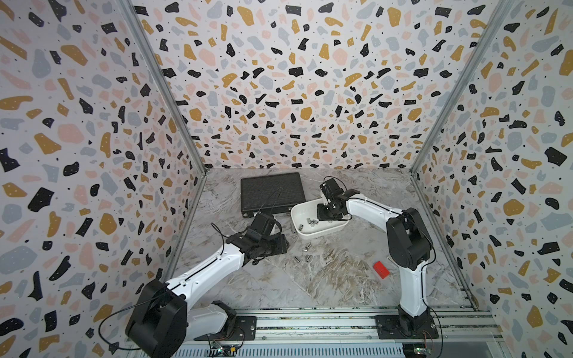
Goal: Put the socket on the desktop into the storage box
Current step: Place the socket head in the storage box.
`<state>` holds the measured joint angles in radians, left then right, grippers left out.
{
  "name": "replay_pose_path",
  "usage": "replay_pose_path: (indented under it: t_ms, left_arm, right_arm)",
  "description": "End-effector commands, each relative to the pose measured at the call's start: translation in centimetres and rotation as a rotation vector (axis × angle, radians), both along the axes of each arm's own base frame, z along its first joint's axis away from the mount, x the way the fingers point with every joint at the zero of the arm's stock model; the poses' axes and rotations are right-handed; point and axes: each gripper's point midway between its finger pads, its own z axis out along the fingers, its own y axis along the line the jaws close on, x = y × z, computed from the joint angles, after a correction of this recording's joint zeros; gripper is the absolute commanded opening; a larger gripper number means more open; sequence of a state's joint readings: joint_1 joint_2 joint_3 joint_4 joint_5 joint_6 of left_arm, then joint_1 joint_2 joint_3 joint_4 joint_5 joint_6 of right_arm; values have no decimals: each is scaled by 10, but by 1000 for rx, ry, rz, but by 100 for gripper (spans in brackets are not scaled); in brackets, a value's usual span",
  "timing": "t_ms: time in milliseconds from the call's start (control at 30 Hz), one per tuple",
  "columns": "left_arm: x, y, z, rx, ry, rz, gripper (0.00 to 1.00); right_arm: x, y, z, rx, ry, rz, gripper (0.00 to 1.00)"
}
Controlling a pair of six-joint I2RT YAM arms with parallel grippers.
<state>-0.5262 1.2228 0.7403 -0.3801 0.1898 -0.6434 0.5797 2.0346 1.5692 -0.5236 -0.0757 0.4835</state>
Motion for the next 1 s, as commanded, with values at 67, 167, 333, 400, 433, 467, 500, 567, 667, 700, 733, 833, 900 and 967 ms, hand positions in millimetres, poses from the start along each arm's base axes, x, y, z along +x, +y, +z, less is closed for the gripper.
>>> replay_pose_path:
  t_ms: [67,167,333,400,433,467,500,567,667,700,733,833,900,967]
  left_arm:
    - [-2,2,-3,1,-3,-8,56]
    - [-3,2,-3,-1,1,-5,56]
    - [-4,3,-4,-1,10,2,56]
    - [-4,3,-4,0,13,5,56]
    - [-4,2,-4,-1,13,5,56]
    - [-4,2,-4,-1,14,6,56]
    - [-4,2,-4,-2,14,6,56]
    - [-4,3,-4,-1,18,11,56]
    - [-5,3,-6,1,26,15,56]
    - [-4,2,-6,1,27,19,56]
    - [-4,2,-7,2,28,18,56]
    - [-5,0,-8,7,35,18,56]
    - [-6,-2,-9,14,41,17,56]
    - [-6,-3,-9,20,44,19,56]
  right_arm:
    - [-5,-3,35,42,-49,-4,44]
    - [-9,-3,38,52,-50,0,44]
    - [-16,-4,46,72,-56,9,44]
    - [-20,-4,50,82,-56,13,44]
    - [-22,-5,52,87,-56,16,44]
    - [-25,-5,53,93,-56,19,44]
    - [-28,-4,56,99,-56,24,44]
    - [-34,-6,59,109,-54,31,44]
    - [-44,-9,63,121,-51,40,43]
    - [-47,-10,65,127,-51,43,44]
    - [-50,-11,66,133,-49,45,44]
    - [-61,-13,69,146,-41,56,43]
    - [-69,-15,72,156,-37,65,43]
    - [-77,-18,73,164,-32,74,43]
